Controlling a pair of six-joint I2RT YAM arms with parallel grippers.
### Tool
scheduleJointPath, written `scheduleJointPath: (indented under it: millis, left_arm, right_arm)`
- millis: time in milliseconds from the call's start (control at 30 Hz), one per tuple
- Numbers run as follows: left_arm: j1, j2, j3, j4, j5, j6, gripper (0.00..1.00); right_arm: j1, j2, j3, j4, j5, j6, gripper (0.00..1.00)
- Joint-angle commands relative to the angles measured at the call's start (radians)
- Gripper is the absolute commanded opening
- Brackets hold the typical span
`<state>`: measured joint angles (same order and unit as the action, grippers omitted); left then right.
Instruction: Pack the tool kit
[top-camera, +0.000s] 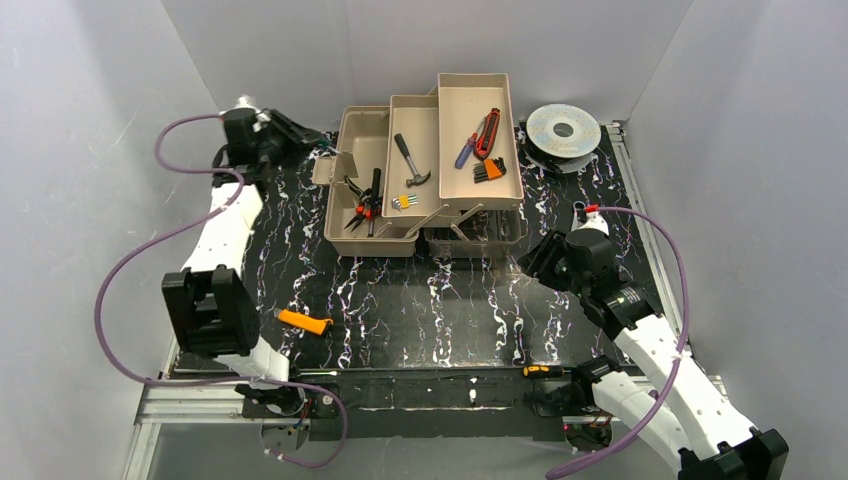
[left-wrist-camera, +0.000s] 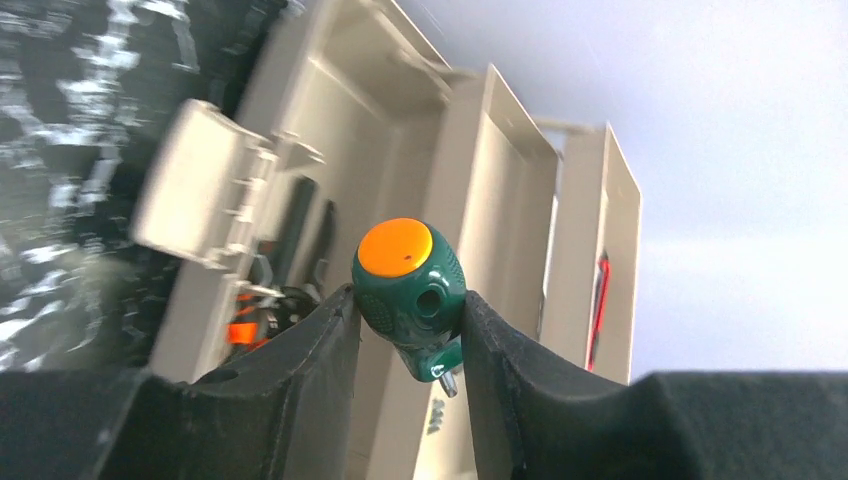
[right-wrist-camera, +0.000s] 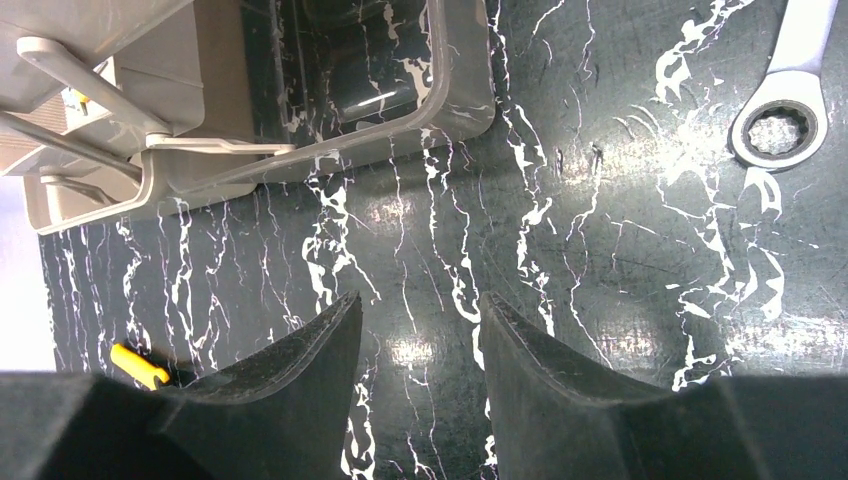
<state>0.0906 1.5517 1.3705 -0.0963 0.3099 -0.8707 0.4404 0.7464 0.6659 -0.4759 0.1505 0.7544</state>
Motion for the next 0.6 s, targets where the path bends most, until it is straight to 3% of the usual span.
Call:
scheduleJointPath:
  millis: [0, 300, 567]
  left_arm:
    - [-0.140, 0.072, 0.096, 0.057, 0.144, 0.097, 0.00]
    - [-0.342, 0.229, 0.250, 0.022, 0.127, 0.253, 0.00]
    - [-0.411, 0.285, 0.301, -0.057, 0.050, 0.341, 0.00]
  right_arm:
    - [-0.003, -0.025, 0.038, 0.009, 0.006, -0.029, 0.54]
    - [-0.003, -0.022, 0.032, 0.012, 0.001, -0.028, 0.54]
    - [-0.005, -0.018, 0.032, 0.012, 0.000, -0.032, 0.54]
